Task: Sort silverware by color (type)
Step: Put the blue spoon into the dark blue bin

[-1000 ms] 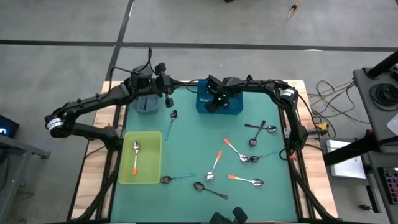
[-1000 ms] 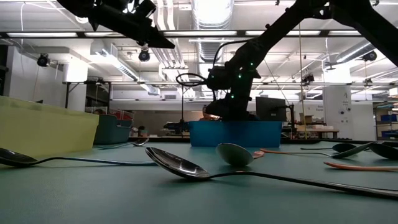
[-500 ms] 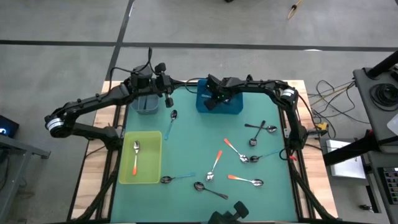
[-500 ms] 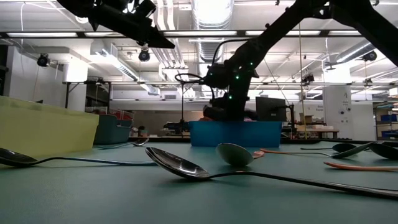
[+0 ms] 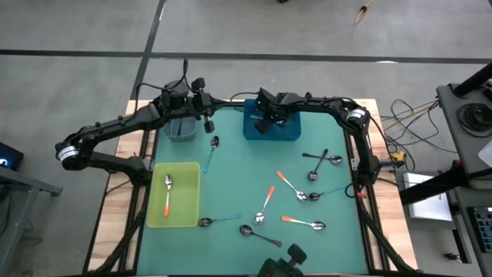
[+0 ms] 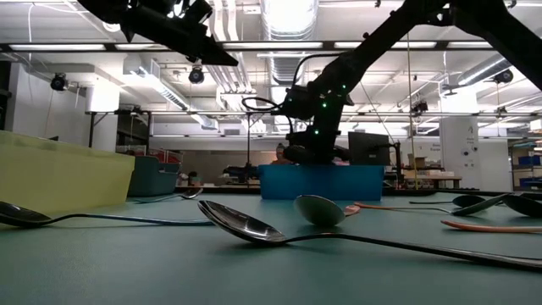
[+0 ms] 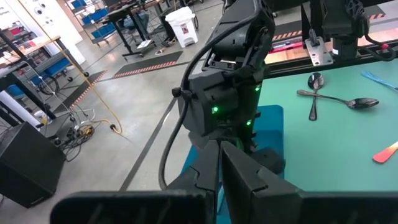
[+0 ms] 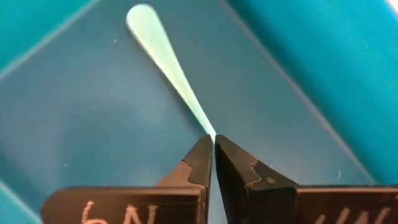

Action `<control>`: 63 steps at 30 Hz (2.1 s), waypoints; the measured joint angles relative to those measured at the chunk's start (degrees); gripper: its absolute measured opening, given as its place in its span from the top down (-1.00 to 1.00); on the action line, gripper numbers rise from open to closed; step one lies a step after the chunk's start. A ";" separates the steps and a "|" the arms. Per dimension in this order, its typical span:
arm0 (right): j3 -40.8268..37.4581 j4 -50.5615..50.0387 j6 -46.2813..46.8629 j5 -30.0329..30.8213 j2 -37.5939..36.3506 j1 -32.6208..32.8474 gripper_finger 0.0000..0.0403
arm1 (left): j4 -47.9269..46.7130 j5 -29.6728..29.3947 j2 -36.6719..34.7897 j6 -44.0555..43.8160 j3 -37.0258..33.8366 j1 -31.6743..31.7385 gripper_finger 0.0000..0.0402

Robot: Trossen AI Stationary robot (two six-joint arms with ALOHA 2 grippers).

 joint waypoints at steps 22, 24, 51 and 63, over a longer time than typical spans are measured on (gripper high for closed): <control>2.22 -7.46 4.93 -6.20 -2.66 -0.26 0.94 | -0.27 0.00 0.00 0.00 0.00 0.00 1.00; 2.45 -8.08 10.91 -7.55 -2.69 -0.26 0.94 | -0.27 0.02 0.00 0.03 0.00 -0.01 1.00; 2.25 -5.95 27.63 -2.91 0.33 -0.66 0.94 | -0.05 0.04 0.09 0.20 0.00 0.00 1.00; 0.37 -3.28 27.29 -1.55 0.33 -0.65 0.94 | -0.03 0.02 0.09 0.22 0.00 -0.02 1.00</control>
